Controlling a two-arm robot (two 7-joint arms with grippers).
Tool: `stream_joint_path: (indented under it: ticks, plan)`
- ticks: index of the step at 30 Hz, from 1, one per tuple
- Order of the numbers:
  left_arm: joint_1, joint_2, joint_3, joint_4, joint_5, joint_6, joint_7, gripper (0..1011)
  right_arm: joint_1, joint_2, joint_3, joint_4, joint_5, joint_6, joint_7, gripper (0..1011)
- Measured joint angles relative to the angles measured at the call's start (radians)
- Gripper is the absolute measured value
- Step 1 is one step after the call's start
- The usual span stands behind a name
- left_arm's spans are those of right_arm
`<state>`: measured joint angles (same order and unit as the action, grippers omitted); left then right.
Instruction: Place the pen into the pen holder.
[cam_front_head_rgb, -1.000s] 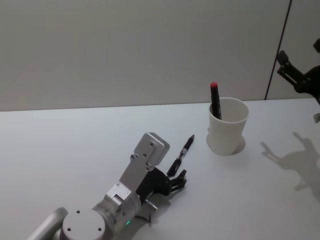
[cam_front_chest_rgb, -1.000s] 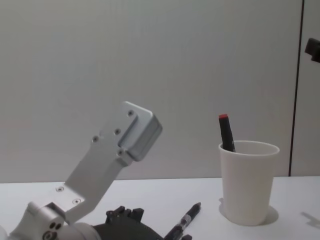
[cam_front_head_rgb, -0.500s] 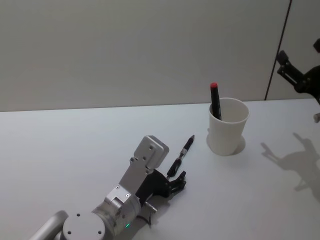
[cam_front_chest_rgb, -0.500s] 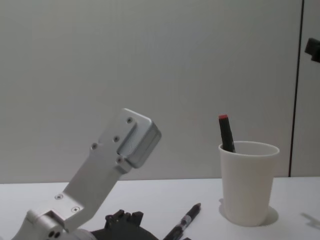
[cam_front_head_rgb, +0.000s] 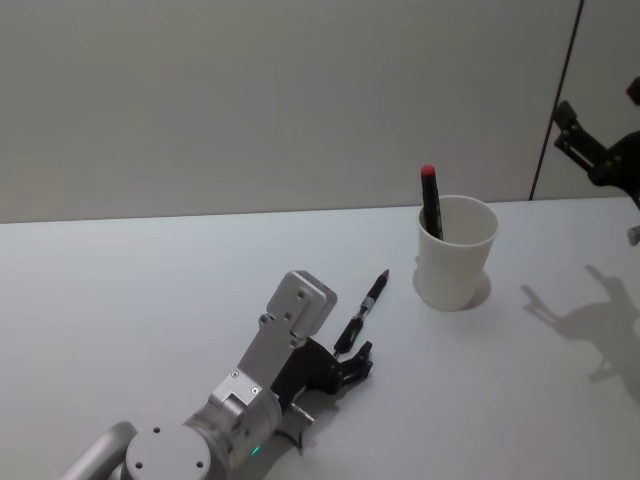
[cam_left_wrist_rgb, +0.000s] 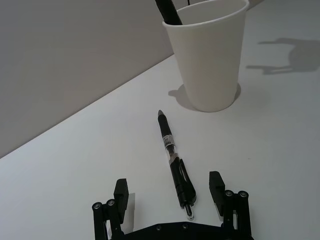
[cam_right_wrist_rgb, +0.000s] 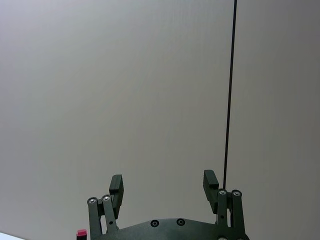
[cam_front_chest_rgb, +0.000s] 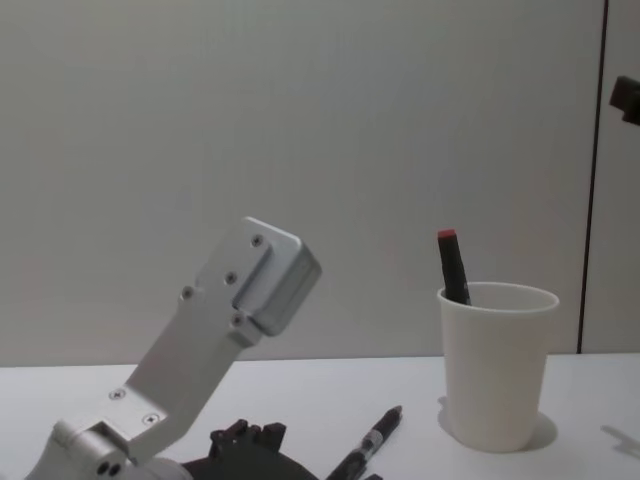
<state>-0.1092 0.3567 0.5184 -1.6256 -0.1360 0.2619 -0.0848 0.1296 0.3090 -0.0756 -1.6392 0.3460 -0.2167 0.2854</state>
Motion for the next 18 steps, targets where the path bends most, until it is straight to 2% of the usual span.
stream_joint_path:
  ticks: [18]
  plan:
    - [-0.025,-0.026,-0.022,-0.031,-0.053,0.021,0.016,1001,0.000,0.000,0.000,0.000,0.000,0.000,0.000,1002]
